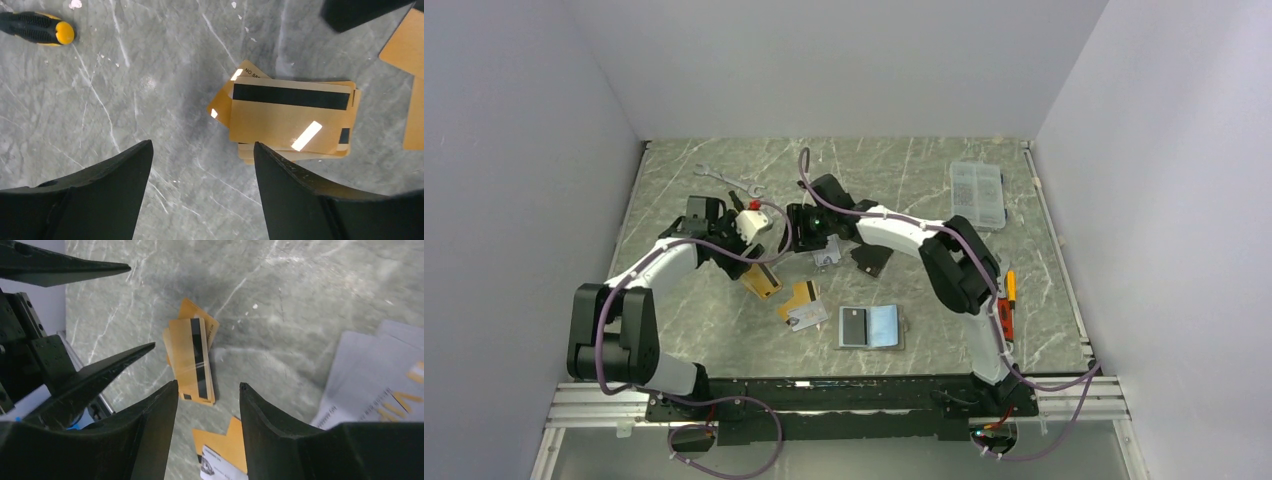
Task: Put the credit cards into the card holder
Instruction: Pick up the credit card from the center of the board.
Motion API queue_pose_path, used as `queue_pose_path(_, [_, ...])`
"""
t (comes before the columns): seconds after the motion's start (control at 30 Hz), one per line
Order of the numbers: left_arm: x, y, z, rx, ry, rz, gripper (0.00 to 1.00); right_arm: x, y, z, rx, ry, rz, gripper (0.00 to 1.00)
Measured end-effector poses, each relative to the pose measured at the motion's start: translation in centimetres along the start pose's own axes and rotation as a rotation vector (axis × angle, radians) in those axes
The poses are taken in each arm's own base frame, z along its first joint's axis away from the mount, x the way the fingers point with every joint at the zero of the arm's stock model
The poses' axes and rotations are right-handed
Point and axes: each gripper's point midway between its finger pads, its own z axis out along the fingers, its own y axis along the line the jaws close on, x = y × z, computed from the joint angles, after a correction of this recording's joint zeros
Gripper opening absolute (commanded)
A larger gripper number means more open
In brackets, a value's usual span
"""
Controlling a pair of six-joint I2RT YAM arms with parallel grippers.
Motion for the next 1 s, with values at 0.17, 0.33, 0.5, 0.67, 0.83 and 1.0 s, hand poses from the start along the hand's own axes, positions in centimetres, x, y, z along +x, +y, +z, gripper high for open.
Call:
queue_pose_path(0.17, [0.3, 0.1, 1.1, -0.018, 0.003, 0.085, 0.77, 0.4, 0.0, 2.8, -0.063, 0.029, 0.045, 0.48])
queue_pose_path(0.33, [0.9, -0.8, 1.8, -0.004, 0.009, 0.160, 0.77, 1.5, -0.6, 4.2, -0.083, 0.064, 0.097, 0.47])
queue_pose_path(0.5, [1.3, -1.4, 2.1, 0.011, 0.008, 0.218, 0.76, 1.5, -0.1, 4.5, -0.111, 0.064, 0.112, 0.44])
queue_pose_path(0.67, [1.1, -1.4, 2.1, 0.012, 0.005, 0.247, 0.75, 1.5, 0.8, 4.7, -0.163, 0.051, 0.115, 0.41])
queue_pose_path(0.83, [0.8, -2.0, 2.5, 0.026, 0.008, 0.290, 0.73, 3.1, 0.7, 5.0, -0.174, 0.079, 0.139, 0.40])
queue_pose_path(1.0, [0.1, -2.3, 2.8, 0.033, 0.007, 0.320, 0.72, 4.5, 0.5, 5.2, -0.184, 0.099, 0.158, 0.41])
